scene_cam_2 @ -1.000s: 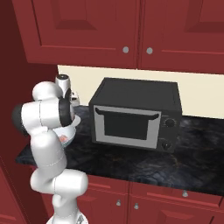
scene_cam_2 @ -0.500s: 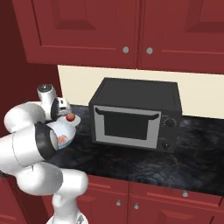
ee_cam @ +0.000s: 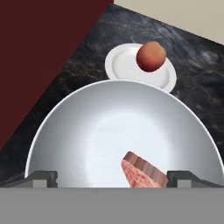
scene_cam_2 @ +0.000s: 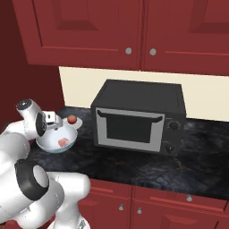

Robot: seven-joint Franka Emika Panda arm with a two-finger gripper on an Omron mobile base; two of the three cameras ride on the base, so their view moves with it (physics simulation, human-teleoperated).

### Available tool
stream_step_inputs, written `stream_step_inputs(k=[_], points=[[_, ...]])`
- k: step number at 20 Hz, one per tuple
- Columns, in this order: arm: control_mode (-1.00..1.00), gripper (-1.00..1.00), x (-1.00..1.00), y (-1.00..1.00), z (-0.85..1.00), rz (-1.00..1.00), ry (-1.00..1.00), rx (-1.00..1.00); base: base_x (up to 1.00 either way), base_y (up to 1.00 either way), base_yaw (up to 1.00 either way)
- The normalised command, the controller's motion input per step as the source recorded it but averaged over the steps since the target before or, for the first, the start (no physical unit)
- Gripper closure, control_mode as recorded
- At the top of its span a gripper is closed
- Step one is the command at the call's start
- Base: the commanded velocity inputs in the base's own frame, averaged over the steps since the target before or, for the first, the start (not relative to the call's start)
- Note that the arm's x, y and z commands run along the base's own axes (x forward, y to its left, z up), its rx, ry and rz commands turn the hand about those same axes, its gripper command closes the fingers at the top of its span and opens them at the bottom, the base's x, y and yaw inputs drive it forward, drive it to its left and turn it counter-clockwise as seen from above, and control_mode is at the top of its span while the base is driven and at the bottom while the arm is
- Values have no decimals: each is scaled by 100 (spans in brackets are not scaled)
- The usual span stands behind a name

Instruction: Remove the peach from the bowl and place it on the small plate. Then place the bowl with only the steak in the microwave, close the door, and press the start button to microwave the steak.

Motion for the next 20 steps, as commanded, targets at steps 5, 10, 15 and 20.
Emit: stream_step_inputs(k=[5, 10, 15, 20], points=[[-100, -100, -7, 16, -15, 0, 5, -13, 0, 0, 0], [-100, -100, -10, 16, -18, 0, 15, -15, 0, 0, 0], [-100, -100, -44, 25, -10, 0, 13, -13, 0, 0, 0], [-100, -100, -9, 10, -15, 0, 14, -12, 0, 0, 0]])
